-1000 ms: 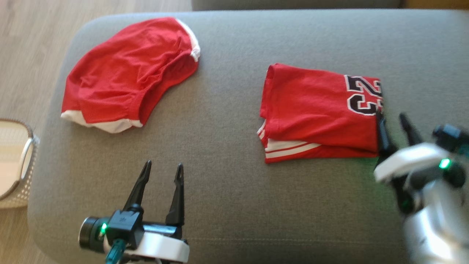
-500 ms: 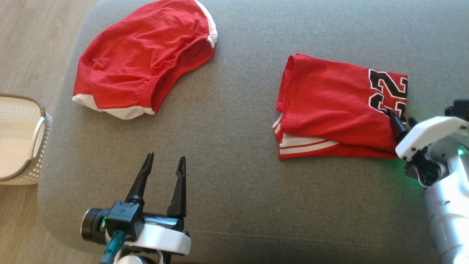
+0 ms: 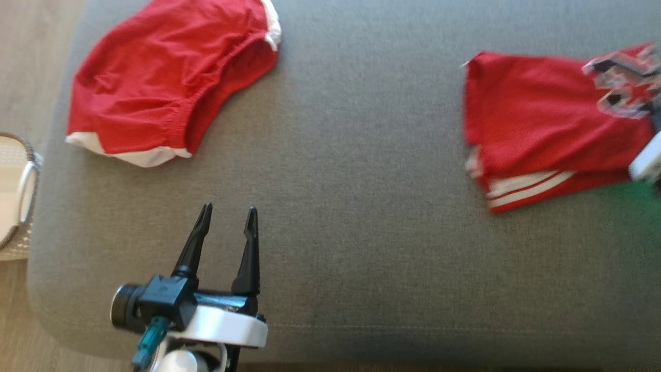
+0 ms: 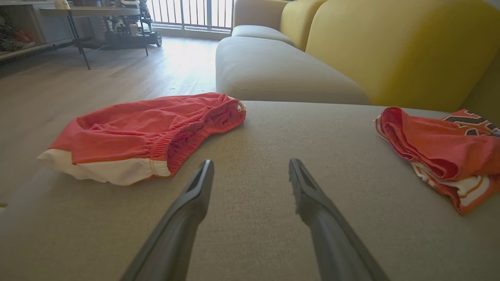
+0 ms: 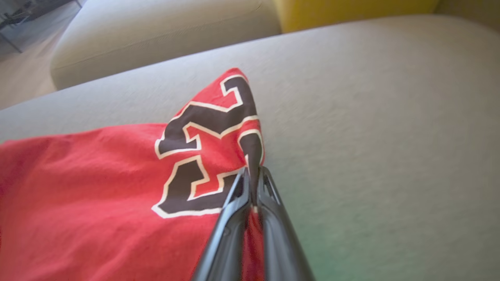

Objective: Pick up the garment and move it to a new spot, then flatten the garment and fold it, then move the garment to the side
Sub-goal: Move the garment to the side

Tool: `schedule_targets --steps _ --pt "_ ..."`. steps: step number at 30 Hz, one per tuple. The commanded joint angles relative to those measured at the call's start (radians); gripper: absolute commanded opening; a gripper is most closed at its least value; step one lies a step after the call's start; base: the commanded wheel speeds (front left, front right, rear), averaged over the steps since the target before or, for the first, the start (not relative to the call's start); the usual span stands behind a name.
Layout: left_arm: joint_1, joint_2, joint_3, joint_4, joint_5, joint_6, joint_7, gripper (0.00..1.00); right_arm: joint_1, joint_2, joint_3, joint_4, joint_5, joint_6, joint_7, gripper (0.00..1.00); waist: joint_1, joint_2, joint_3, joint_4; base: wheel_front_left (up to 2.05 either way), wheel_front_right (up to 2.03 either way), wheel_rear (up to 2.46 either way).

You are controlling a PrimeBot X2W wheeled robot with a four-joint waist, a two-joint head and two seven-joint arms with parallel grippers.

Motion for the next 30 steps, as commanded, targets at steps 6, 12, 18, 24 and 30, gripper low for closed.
schedule_targets --steps 6,12,18,24,30 --pt "-0.097 -0.005 0.027 -0.059 -0.001 -0.033 -0.012 1.0 -0.175 -0.13 -0.043 -0.089 -0.128 0.0 -0.042 0.0 0.0 0.0 0.135 -0.061 0.0 0.0 0.0" --pt "-0.146 -0.005 0.011 -0.071 -0.004 -0.046 -0.012 1.0 -0.24 -0.171 -0.113 -0.181 -0.225 0.0 0.006 0.0 0.0 0.0 0.219 -0.085 0.0 0.0 0.0" --pt "-0.177 -0.005 0.0 -0.075 -0.013 -0.046 -0.012 1.0 -0.235 -0.188 -0.231 -0.302 -0.372 0.0 0.036 0.0 0.0 0.0 0.26 -0.09 0.0 0.0 0.0" --pt "-0.2 -0.005 -0.009 -0.069 -0.025 -0.049 -0.012 1.0 -0.176 -0.133 -0.321 -0.491 -0.525 0.0 0.085 0.0 0.0 0.0 0.283 -0.091 0.0 0.0 0.0" --pt "-0.218 -0.005 -0.01 -0.064 -0.032 -0.054 -0.012 1.0 -0.133 -0.105 -0.368 -0.618 -0.602 0.0 0.139 0.0 0.0 0.0 0.299 -0.079 0.0 0.0 0.0"
